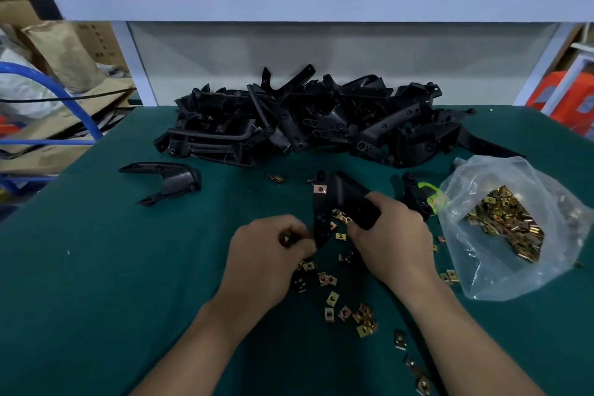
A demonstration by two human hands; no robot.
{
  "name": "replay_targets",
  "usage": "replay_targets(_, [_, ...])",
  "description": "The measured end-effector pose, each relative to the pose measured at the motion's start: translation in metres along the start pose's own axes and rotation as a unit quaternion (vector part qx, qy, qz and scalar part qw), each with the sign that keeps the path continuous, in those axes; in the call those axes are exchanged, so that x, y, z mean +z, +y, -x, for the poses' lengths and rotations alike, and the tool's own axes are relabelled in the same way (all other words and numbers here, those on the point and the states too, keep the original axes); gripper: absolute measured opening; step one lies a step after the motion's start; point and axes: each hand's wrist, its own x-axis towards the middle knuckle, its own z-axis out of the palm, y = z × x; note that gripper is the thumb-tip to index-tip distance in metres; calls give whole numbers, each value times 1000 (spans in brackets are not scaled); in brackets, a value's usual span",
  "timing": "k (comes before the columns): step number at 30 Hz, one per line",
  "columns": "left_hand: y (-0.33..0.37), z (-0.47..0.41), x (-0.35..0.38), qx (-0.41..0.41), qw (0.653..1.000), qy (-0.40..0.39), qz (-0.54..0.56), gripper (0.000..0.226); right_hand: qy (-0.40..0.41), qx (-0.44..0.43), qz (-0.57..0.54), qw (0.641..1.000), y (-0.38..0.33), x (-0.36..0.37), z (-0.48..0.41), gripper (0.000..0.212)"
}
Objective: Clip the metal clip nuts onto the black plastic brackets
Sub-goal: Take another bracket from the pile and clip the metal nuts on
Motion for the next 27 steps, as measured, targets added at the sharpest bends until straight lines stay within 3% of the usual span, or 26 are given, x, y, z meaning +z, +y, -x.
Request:
replay_targets(8, [0,-4,1,-79,976,-7,201,29,-1,-3,-10,1000,1,0,1,23])
replay_targets(13, [0,-5,2,-82,959,-3,271,35,8,-8,-2,1000,2,0,1,21])
replay_targets(27, [-5,-5,5,-63,980,-27,186,24,-7,-23,-11,1000,1,3,2,23])
